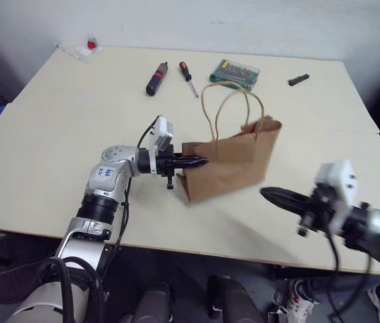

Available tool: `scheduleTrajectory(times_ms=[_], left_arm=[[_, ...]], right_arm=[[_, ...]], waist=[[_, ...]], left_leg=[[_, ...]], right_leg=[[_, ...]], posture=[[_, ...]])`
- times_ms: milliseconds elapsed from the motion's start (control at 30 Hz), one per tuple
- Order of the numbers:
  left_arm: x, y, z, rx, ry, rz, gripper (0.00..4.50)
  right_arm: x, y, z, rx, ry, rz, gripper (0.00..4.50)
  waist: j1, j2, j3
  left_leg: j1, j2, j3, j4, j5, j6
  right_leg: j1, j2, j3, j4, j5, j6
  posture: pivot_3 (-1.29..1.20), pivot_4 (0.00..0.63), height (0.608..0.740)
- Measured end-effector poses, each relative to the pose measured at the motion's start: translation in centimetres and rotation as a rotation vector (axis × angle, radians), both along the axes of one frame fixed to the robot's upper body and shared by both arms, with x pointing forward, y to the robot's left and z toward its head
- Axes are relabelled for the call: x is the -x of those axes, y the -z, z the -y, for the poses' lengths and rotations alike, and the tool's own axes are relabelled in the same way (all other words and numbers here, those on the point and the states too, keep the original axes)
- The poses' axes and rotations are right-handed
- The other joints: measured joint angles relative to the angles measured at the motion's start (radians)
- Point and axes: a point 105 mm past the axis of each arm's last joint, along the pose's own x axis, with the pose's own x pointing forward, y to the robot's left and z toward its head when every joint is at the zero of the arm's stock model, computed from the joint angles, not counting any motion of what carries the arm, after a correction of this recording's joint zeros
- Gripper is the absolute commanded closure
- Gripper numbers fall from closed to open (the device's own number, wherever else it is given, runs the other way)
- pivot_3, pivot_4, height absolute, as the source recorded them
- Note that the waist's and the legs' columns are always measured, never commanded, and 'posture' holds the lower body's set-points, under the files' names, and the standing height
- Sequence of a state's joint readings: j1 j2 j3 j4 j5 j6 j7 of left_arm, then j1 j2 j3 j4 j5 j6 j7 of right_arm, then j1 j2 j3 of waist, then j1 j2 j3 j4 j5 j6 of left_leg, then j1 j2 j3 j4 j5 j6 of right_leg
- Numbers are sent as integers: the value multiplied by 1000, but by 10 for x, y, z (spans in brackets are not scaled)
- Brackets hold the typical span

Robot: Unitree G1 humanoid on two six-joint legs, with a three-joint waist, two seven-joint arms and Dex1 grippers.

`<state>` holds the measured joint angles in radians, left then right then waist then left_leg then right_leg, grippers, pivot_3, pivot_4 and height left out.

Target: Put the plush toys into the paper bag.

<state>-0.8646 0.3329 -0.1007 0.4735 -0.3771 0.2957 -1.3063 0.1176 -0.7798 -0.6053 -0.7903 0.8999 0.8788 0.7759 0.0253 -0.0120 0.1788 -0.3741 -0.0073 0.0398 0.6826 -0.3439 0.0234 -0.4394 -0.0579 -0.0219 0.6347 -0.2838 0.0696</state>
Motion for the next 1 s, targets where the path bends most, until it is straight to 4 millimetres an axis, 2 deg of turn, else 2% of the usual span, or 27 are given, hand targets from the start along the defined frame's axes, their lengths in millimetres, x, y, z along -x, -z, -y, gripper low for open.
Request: scheduleTrajectory(times_ms=[133,200,300,400,500,667,767,800,867,1000], left_arm=[[8,4,10,-57,160,72,4481],[10,13,14,-83,214,73,4481],[1,19,22,-122,208,88,4481],[-7,16,22,-168,196,103,3890],[-11,15,14,-193,171,92,2914],[-14,10,-16,-221,98,75,1301],[-5,7,-52,-259,26,63,291],[0,4,-68,-272,-8,55,12],[14,-6,-103,-293,-89,25,12],[51,-29,-152,-290,-209,-50,12]], right_arm=[[27,-14,31,11,74,-9,4500],[34,-16,37,23,90,-17,4500],[39,-18,41,55,120,4,4500],[35,-14,47,98,173,17,3958],[36,-8,46,110,157,-5,2917],[37,-11,44,125,89,-12,1157],[36,-17,48,154,34,-23,72],[34,-20,51,159,16,-28,0],[32,-27,59,169,4,-28,0],[25,-40,73,162,-9,-32,0]], waist=[[-2,0,0],[-7,0,0],[-5,-1,1],[-4,-1,1],[-4,-1,1],[-6,-1,1],[-15,-1,1],[-20,-1,1],[-28,-1,1],[-29,-1,1]], left_leg=[[7,1,0,-1,-4,7],[7,1,0,-1,-4,8],[7,1,0,0,-4,8],[7,0,0,0,-5,9],[6,1,0,0,-5,9],[6,1,-1,0,-5,9],[6,2,-1,-1,-5,8],[6,2,-1,0,-5,8],[6,2,-3,-1,-2,3],[6,2,-3,-1,-2,3]], right_leg=[[9,1,0,-8,0,1],[10,1,1,-8,1,2],[9,1,1,-8,2,3],[9,1,1,-8,2,3],[9,2,1,-7,2,3],[9,1,1,-7,2,4],[9,1,1,-7,2,4],[9,1,1,-7,2,4],[9,0,1,-7,2,3],[10,-2,1,-9,2,3]], posture=[[0,150,740],[0,150,740],[0,150,740],[0,150,740],[0,150,740],[0,150,740],[0,150,740],[0,150,740],[0,150,740],[0,150,740]])
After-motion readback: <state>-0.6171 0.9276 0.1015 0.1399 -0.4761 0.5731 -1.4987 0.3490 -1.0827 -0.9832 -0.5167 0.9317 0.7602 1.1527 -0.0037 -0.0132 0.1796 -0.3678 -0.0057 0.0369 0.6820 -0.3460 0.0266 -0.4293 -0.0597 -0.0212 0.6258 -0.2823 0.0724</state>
